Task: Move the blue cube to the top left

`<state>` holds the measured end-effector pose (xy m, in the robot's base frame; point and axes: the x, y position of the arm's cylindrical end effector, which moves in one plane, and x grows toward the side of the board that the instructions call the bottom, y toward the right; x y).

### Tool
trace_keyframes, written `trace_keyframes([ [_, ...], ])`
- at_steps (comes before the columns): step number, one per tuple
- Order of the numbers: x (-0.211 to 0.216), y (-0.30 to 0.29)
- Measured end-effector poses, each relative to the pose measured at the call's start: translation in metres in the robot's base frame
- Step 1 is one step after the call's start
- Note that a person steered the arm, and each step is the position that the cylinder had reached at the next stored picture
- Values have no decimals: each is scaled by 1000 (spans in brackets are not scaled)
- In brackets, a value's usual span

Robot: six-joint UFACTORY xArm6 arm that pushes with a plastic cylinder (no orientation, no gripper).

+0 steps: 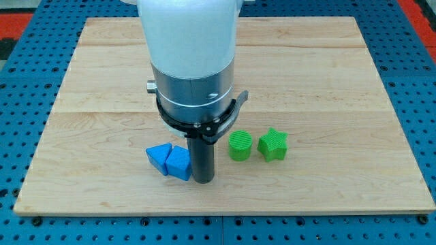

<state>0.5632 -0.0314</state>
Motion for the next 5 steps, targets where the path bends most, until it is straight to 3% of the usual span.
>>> trace_keyframes([
  [1, -38, -26],
  [3, -26, 14],
  [4, 1, 13],
  [5, -22, -27],
])
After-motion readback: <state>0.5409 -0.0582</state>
